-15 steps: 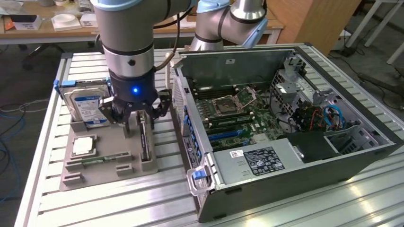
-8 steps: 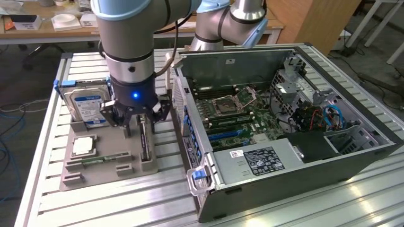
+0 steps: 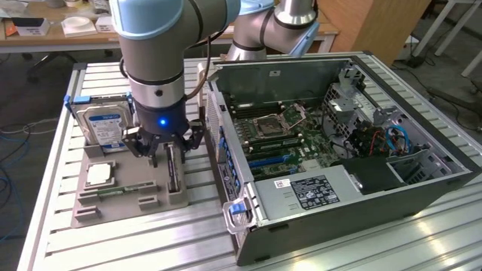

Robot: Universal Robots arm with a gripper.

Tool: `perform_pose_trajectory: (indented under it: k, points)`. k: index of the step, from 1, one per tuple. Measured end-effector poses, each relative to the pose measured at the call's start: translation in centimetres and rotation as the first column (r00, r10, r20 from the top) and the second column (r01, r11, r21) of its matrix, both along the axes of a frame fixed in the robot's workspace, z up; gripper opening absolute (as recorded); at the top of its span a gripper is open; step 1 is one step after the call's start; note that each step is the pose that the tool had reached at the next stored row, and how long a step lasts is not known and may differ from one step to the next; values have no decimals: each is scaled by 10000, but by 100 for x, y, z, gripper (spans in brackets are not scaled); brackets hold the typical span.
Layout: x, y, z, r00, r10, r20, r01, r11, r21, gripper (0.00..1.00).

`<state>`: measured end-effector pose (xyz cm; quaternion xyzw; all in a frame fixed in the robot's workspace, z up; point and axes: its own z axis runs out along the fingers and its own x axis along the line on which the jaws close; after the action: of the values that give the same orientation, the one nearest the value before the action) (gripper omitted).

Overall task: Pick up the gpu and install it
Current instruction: 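Pick up the gpu and move the gpu toward the slot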

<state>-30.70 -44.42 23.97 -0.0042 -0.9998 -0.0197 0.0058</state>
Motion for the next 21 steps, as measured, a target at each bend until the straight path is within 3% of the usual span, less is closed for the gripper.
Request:
perform_pose_trajectory:
  k: [7,9,14,21]
  points:
    - [-1,1,-35,10000,0,5,0,10000,0,59]
    - [-2,18,-42,10000,-4,7,4,10000,1,59]
    - [-1,110,-63,10000,-1,7,1,10000,1,59]
    - [-1,123,-158,9999,-137,6,137,9999,0,59]
